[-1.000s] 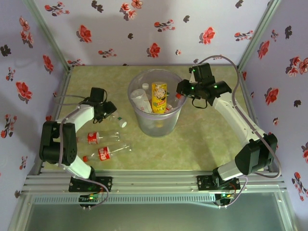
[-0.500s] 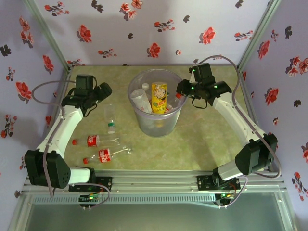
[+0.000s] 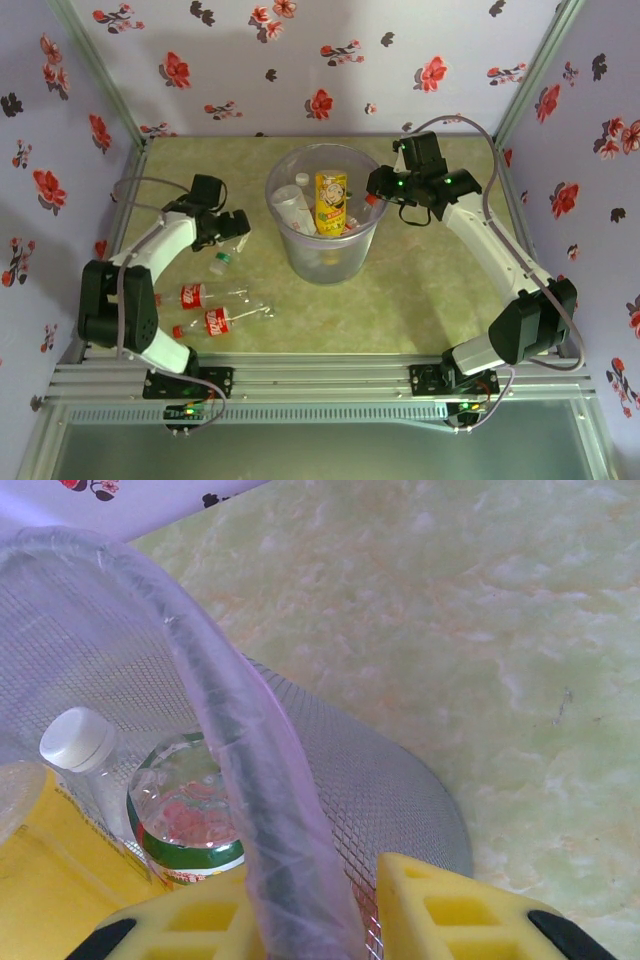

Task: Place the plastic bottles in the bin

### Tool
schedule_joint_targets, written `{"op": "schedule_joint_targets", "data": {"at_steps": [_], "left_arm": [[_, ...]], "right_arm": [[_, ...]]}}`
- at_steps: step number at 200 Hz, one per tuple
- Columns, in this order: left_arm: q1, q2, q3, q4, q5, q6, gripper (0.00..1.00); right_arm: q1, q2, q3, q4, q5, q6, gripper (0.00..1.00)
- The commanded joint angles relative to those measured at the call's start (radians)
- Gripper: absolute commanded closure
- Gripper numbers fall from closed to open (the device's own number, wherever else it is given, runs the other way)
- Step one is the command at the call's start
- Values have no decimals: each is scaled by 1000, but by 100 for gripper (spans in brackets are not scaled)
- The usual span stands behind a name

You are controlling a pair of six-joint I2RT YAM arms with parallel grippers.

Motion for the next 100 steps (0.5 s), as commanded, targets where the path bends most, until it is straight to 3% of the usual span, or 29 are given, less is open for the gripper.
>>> {"op": "schedule_joint_targets", "data": {"at_steps": [1,32,100], "left_arm": [[-12,61,32,1,1,127,0],[-31,125,56,-4,29,182,0],[-34,193,103,-12,-15,128,4]], "right_arm": [[1,-5,-23,3,-8,-10,69],[1,1,-19,2,-8,-12,69],[1,10,-14,-1,-8,-15,69]]}}
